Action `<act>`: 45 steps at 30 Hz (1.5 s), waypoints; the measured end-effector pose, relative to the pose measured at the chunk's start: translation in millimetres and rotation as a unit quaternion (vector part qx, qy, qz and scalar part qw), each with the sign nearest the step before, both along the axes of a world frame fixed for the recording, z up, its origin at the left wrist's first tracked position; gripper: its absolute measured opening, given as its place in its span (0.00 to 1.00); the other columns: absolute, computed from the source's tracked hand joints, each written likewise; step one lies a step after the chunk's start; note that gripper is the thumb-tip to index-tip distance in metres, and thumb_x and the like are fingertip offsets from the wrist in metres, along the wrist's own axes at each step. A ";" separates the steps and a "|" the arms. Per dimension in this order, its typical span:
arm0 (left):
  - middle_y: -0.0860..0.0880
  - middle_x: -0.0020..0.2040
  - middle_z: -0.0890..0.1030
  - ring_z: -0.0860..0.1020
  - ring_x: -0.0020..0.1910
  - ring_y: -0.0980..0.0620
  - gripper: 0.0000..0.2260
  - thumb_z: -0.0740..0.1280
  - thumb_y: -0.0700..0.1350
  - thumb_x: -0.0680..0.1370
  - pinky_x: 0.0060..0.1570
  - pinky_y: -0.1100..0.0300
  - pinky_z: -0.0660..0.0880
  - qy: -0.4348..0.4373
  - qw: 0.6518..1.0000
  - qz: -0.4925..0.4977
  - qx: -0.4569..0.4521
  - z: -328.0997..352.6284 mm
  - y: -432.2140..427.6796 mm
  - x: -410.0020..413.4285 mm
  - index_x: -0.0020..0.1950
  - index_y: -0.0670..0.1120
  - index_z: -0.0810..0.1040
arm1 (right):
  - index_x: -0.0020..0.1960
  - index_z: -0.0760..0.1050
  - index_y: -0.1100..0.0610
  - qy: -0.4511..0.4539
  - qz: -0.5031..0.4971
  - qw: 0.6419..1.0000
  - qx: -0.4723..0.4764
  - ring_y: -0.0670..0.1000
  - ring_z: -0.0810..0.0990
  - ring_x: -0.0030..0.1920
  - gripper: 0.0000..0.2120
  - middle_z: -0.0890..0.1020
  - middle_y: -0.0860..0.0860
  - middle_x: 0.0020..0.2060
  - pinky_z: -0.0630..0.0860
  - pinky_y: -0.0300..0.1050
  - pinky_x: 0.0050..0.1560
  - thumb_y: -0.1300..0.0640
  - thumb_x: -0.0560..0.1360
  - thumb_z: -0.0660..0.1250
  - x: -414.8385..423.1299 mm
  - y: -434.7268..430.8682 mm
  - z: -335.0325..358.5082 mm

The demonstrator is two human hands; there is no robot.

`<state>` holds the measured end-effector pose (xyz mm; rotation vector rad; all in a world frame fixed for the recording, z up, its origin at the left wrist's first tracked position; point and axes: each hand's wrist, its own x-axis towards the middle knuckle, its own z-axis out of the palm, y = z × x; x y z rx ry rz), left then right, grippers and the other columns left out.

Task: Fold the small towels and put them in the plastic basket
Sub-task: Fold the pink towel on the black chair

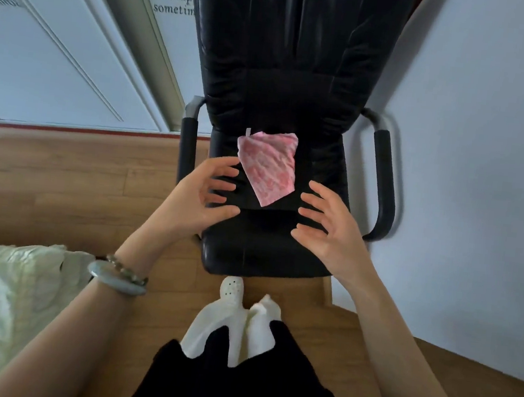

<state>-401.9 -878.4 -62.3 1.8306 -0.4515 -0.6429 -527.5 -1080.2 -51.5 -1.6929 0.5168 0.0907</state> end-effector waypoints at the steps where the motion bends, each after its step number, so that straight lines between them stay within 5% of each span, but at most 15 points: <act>1: 0.53 0.60 0.75 0.77 0.55 0.58 0.30 0.73 0.33 0.71 0.55 0.58 0.77 0.003 1.000 0.000 0.010 -10.6 -5.6 9.5 0.67 0.55 0.67 | 0.67 0.63 0.42 0.007 0.001 1.000 0.002 0.43 0.75 0.61 0.32 0.73 0.43 0.62 0.76 0.34 0.54 0.65 0.71 0.71 8.1 -6.4 -8.3; 9: 0.58 0.56 0.75 0.76 0.55 0.58 0.28 0.74 0.36 0.71 0.53 0.61 0.75 0.018 0.995 0.026 0.091 -136.7 -47.6 73.9 0.63 0.59 0.68 | 0.68 0.64 0.44 0.044 0.027 0.999 -0.008 0.40 0.74 0.60 0.31 0.73 0.41 0.61 0.74 0.26 0.49 0.62 0.71 0.71 79.4 -52.1 -108.0; 12: 0.53 0.58 0.75 0.75 0.55 0.55 0.27 0.74 0.38 0.71 0.54 0.57 0.75 0.004 0.990 0.042 0.137 -196.6 -60.5 96.6 0.65 0.55 0.70 | 0.68 0.65 0.45 0.054 0.042 0.997 -0.025 0.39 0.73 0.60 0.30 0.73 0.42 0.62 0.74 0.28 0.51 0.61 0.71 0.72 106.2 -64.6 -159.4; 18: 0.43 0.63 0.75 0.74 0.61 0.44 0.24 0.72 0.38 0.72 0.57 0.52 0.72 -0.067 0.955 0.122 0.260 -308.0 -90.7 140.9 0.67 0.44 0.72 | 0.69 0.67 0.51 0.075 0.091 0.988 -0.096 0.43 0.73 0.61 0.28 0.73 0.45 0.61 0.73 0.40 0.61 0.56 0.71 0.72 156.8 -66.9 -270.8; 23: 0.44 0.65 0.73 0.70 0.63 0.40 0.23 0.68 0.35 0.72 0.60 0.46 0.70 -0.198 0.922 0.012 0.331 -365.7 -103.2 157.7 0.67 0.43 0.73 | 0.65 0.70 0.57 0.092 0.148 0.965 -0.195 0.50 0.72 0.61 0.23 0.73 0.52 0.60 0.68 0.38 0.60 0.57 0.73 0.70 175.5 -56.7 -347.0; 31: 0.42 0.70 0.71 0.71 0.67 0.40 0.30 0.67 0.28 0.68 0.60 0.46 0.70 -0.353 0.868 -0.021 0.350 -398.7 -112.3 185.7 0.70 0.40 0.70 | 0.67 0.69 0.55 0.117 0.207 0.917 -0.320 0.50 0.68 0.65 0.23 0.70 0.51 0.63 0.67 0.41 0.65 0.49 0.74 0.68 166.9 -53.2 -402.5; 40: 0.39 0.63 0.77 0.77 0.62 0.39 0.30 0.73 0.30 0.62 0.53 0.45 0.75 -0.396 0.833 -0.111 0.370 -418.2 -117.6 194.2 0.64 0.38 0.76 | 0.65 0.68 0.54 0.091 0.212 0.891 -0.391 0.49 0.71 0.60 0.21 0.72 0.50 0.61 0.69 0.43 0.61 0.48 0.75 0.66 162.2 -49.6 -421.6; 45: 0.36 0.57 0.80 0.79 0.57 0.37 0.26 0.75 0.30 0.59 0.51 0.45 0.76 -0.417 0.812 -0.120 0.391 -423.9 -120.5 193.7 0.58 0.35 0.79 | 0.52 0.77 0.54 0.055 0.191 0.882 -0.427 0.49 0.78 0.47 0.11 0.78 0.49 0.47 0.79 0.45 0.47 0.57 0.71 0.71 160.9 -48.8 -428.6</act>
